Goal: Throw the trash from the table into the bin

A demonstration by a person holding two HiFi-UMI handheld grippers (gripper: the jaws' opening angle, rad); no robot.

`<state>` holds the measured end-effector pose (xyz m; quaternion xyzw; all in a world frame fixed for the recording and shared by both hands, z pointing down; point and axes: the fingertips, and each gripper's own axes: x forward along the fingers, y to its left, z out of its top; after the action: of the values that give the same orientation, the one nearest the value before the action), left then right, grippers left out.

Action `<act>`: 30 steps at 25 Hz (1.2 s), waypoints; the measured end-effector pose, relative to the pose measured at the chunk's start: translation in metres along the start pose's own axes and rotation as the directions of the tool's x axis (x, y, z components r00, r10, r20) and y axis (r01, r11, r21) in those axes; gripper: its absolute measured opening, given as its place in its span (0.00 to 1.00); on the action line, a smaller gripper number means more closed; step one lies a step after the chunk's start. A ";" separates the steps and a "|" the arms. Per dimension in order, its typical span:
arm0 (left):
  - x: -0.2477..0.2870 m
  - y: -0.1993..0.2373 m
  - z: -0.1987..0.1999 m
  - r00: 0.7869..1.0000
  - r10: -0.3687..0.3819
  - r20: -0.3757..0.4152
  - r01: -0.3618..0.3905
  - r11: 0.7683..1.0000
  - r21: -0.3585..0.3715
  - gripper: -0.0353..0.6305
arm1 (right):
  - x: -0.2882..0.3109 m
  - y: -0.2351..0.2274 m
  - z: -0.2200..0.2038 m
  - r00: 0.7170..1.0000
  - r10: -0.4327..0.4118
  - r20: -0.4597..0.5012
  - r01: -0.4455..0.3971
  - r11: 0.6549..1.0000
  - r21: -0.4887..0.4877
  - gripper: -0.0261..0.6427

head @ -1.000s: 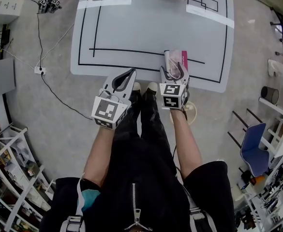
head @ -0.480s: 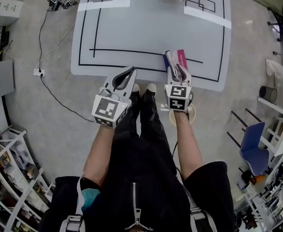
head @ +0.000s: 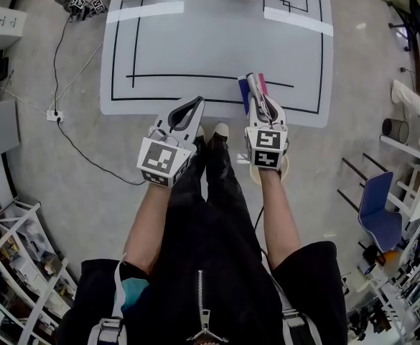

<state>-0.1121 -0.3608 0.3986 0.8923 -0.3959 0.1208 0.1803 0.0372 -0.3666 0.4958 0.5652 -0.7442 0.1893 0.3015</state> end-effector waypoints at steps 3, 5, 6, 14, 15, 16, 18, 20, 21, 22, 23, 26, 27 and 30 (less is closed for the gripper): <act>0.005 -0.007 0.001 1.000 -0.026 0.004 0.026 1.000 0.006 0.06 | -0.010 -0.004 0.005 1.000 -0.013 0.024 0.012 1.000 0.022 0.17; 0.007 -0.012 0.001 0.999 -0.042 0.003 0.042 0.999 0.010 0.06 | -0.018 -0.006 0.009 0.999 -0.024 0.041 0.023 0.999 0.043 0.17; 0.008 -0.014 0.001 0.999 -0.051 0.002 0.051 0.999 0.012 0.06 | -0.022 -0.007 0.012 0.998 -0.030 0.051 0.028 0.998 0.055 0.17; 0.013 -0.027 -0.001 0.992 -0.122 -0.004 0.122 0.992 0.028 0.06 | -0.067 -0.002 0.037 0.985 -0.065 0.162 0.043 0.989 0.138 0.17; 0.014 -0.028 0.000 0.991 -0.132 -0.004 0.132 0.991 0.028 0.06 | -0.073 0.000 0.041 0.982 -0.069 0.173 0.044 0.989 0.144 0.17; 0.015 -0.030 0.001 0.990 -0.143 -0.003 0.143 0.989 0.030 0.06 | -0.078 0.000 0.044 0.980 -0.073 0.183 0.045 0.988 0.149 0.17; 0.017 -0.036 0.002 0.986 -0.165 -0.003 0.165 0.986 0.037 0.06 | -0.088 0.001 0.049 0.977 -0.084 0.197 0.053 0.986 0.159 0.17; 0.019 -0.043 0.004 0.982 -0.187 0.003 0.187 0.981 0.047 0.06 | -0.097 -0.001 0.051 0.973 -0.100 0.207 0.066 0.984 0.167 0.17; 0.020 -0.046 0.005 0.980 -0.200 0.004 0.200 0.978 0.052 0.06 | -0.100 -0.002 0.052 0.972 -0.108 0.211 0.073 0.983 0.170 0.17; 0.021 -0.050 0.006 0.977 -0.213 0.002 0.213 0.975 0.057 0.06 | -0.103 -0.003 0.052 0.970 -0.116 0.215 0.079 0.982 0.174 0.17; 0.022 -0.053 0.007 0.974 -0.226 -0.003 0.225 0.972 0.061 0.06 | -0.106 -0.005 0.052 0.967 -0.125 0.221 0.086 0.980 0.178 0.17; 0.026 -0.066 0.005 0.964 -0.267 -0.007 0.267 0.962 0.061 0.06 | -0.113 -0.014 0.048 0.961 -0.153 0.232 0.109 0.975 0.193 0.17; 0.028 -0.071 0.005 0.960 -0.281 -0.005 0.281 0.958 0.065 0.06 | -0.116 -0.018 0.046 0.959 -0.163 0.233 0.118 0.973 0.197 0.17; 0.034 -0.084 0.003 0.947 -0.322 -0.012 0.322 0.944 0.077 0.06 | -0.125 -0.027 0.040 0.952 -0.197 0.233 0.150 0.967 0.206 0.17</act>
<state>-0.0265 -0.3326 0.3886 0.9514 -0.2398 0.1047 0.1626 0.0762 -0.3084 0.3815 0.6737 -0.7027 0.1574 0.1659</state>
